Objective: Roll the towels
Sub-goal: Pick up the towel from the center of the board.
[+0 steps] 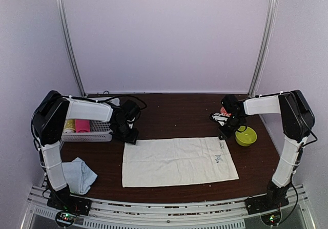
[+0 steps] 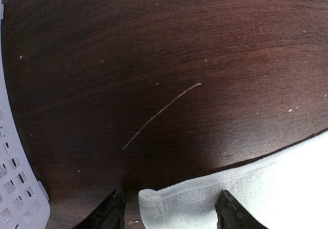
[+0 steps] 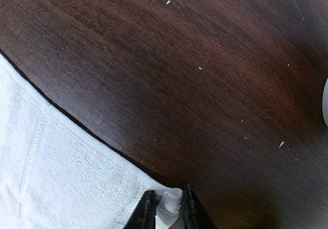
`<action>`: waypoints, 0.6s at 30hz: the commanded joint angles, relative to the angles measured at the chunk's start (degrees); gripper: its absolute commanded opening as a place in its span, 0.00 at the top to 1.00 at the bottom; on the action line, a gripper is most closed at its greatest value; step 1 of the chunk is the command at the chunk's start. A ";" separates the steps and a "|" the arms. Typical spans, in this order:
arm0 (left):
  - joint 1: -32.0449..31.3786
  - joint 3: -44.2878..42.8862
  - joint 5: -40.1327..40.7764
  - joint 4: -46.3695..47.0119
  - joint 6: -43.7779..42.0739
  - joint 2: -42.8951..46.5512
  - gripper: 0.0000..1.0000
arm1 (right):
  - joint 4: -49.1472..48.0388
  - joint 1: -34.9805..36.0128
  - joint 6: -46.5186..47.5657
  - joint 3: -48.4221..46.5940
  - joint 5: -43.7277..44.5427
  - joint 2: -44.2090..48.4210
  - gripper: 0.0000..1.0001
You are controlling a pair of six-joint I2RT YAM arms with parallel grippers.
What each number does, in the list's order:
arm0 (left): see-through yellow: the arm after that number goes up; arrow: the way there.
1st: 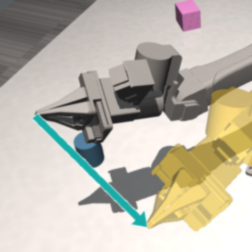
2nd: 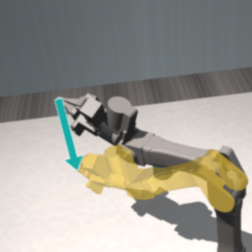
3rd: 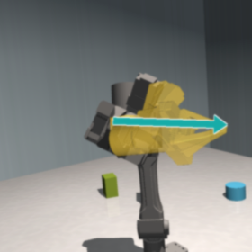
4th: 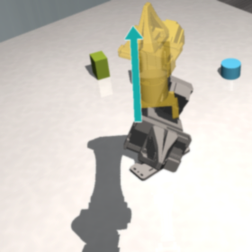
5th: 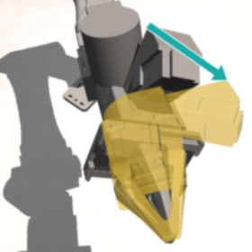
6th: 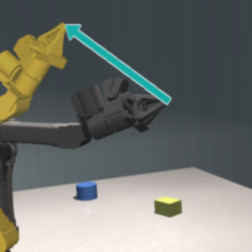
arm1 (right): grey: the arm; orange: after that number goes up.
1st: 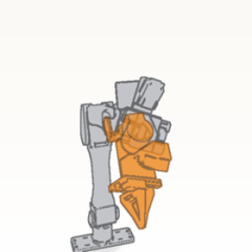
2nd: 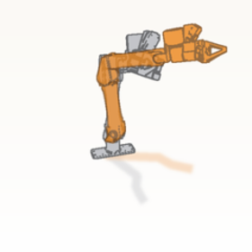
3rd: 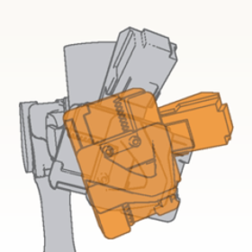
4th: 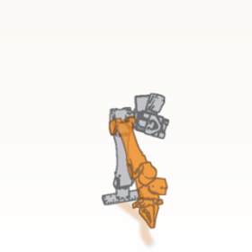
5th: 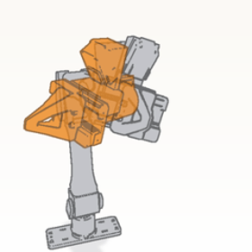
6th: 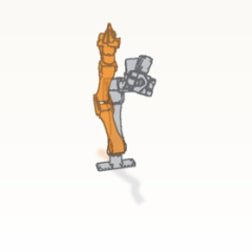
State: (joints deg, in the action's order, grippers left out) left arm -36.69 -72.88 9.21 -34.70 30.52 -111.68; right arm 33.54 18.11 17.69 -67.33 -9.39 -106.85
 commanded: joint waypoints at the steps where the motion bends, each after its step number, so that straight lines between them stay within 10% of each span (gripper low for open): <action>1: 1.71 2.09 -2.34 2.52 -0.84 1.94 0.38 | -0.41 -0.90 0.14 -0.08 -0.69 -1.39 0.85; 18: 2.22 0.86 -0.27 1.91 -0.73 1.78 0.46 | -1.11 -1.24 0.24 -0.17 -1.85 -0.39 0.92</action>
State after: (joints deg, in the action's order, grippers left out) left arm -35.07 -71.50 6.79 -32.60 29.93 -111.00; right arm 33.12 17.32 17.76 -67.33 -10.79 -106.96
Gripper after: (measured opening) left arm 0.500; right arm 0.079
